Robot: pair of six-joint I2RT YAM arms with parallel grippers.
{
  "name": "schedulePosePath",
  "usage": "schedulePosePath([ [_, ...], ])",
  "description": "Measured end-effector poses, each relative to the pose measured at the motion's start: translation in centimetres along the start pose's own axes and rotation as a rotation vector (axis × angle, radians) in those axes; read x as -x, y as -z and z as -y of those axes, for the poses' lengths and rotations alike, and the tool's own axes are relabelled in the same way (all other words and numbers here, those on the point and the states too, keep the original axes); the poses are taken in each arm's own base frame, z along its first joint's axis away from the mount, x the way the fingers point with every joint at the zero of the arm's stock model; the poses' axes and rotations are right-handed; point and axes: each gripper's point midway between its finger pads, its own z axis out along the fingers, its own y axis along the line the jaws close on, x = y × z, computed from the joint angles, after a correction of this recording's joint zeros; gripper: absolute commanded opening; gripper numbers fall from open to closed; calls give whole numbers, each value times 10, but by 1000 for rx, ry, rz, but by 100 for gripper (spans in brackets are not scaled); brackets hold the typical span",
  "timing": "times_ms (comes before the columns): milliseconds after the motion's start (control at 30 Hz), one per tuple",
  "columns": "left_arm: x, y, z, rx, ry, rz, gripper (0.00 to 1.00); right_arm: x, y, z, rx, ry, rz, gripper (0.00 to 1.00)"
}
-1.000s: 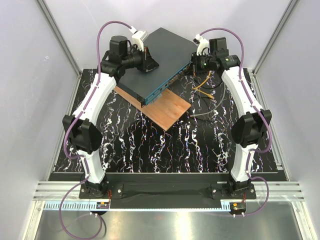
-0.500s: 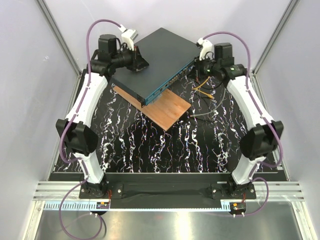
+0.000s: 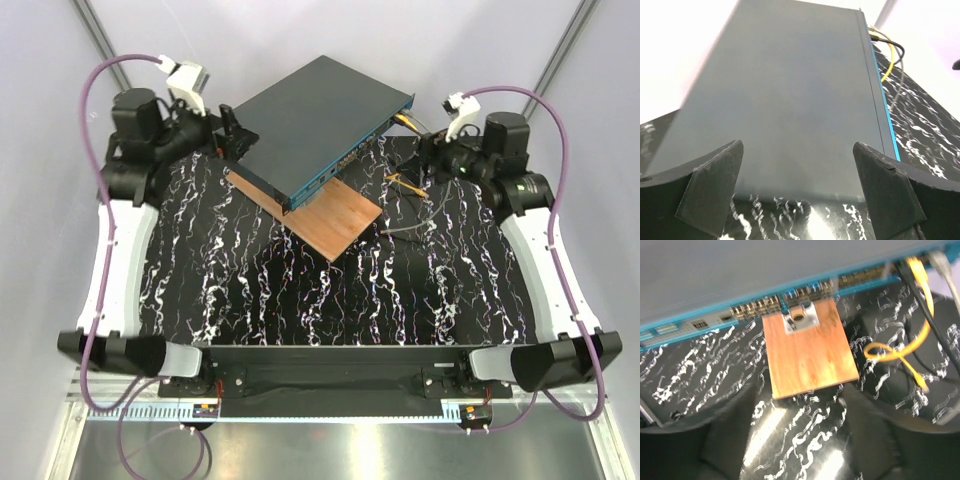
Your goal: Insert the plug into the switch port
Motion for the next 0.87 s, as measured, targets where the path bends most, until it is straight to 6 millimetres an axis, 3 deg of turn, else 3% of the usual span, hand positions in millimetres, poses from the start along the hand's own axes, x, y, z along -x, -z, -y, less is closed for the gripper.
schedulePosePath([
  [67,5,22,1,54,-13,15,99,-10,9,3,-18,-23,-6,96],
  [200,-6,56,-1,175,-3,-6,99,-32,24,3,-42,-55,-24,100],
  [467,-112,110,-6,350,96,-227,99,-79,58,-18,-58,-112,-35,100],
  [667,-156,144,-2,418,67,-284,99,-115,79,-26,-89,-134,-56,100],
  [867,-197,157,0,442,62,-313,99,-140,97,-29,-125,-138,-46,100],
])
